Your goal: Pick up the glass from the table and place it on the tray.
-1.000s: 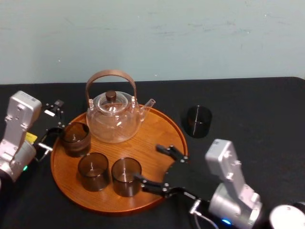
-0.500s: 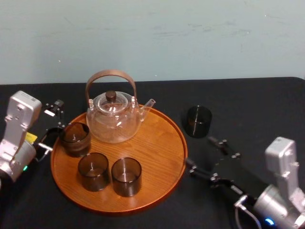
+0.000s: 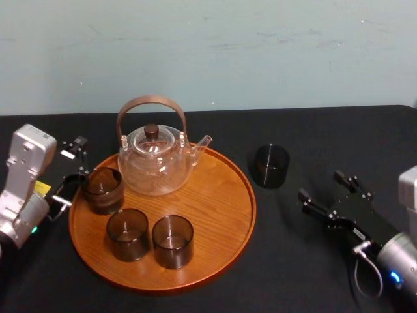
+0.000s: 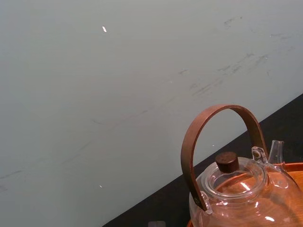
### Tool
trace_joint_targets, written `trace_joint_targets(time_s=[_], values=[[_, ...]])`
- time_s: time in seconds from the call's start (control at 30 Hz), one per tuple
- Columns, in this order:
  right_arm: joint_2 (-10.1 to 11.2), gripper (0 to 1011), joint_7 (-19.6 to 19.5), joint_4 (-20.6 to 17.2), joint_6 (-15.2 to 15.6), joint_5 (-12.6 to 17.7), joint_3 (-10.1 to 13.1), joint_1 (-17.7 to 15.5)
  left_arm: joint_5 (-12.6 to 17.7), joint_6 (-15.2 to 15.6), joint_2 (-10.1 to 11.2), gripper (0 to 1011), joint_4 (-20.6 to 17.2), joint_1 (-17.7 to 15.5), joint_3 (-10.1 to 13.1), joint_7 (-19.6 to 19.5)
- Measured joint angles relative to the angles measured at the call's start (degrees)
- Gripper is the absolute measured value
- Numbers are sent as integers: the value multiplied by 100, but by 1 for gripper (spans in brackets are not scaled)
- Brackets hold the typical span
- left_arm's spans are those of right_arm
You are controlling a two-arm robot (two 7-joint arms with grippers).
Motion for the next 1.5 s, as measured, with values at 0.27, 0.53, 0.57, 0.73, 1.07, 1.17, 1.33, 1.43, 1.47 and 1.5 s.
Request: trace_joint_targets(time_s=[0.27, 0.53, 0.57, 0.73, 1.07, 1.17, 1.33, 1.43, 1.47, 1.5], values=[[-138, 1002, 101, 495, 225, -109, -97, 523, 0, 0, 0, 0, 0, 0, 0, 0], [-281, 1002, 229, 1026, 315, -291, -323, 1071, 0, 0, 0, 0, 0, 0, 0, 0], [-291, 1002, 244, 1072, 319, -303, -341, 1115, 0, 0, 0, 0, 0, 0, 0, 0], [-362, 1002, 335, 1368, 322, -339, -445, 1370, 0, 0, 0, 0, 0, 0, 0, 0], [-524, 1002, 525, 2049, 178, -368, -591, 1928, 0, 0, 0, 0, 0, 0, 0, 0], [-556, 1003, 560, 2177, 137, -379, -628, 2038, 0, 0, 0, 0, 0, 0, 0, 0], [-629, 1002, 639, 2445, 56, -422, -713, 2262, 0, 0, 0, 0, 0, 0, 0, 0], [-664, 1002, 677, 2582, 18, -445, -754, 2379, 0, 0, 0, 0, 0, 0, 0, 0], [-676, 1002, 688, 2628, 9, -450, -765, 2414, 0, 0, 0, 0, 0, 0, 0, 0], [-697, 1002, 709, 2721, -8, -461, -784, 2485, 0, 0, 0, 0, 0, 0, 0, 0]])
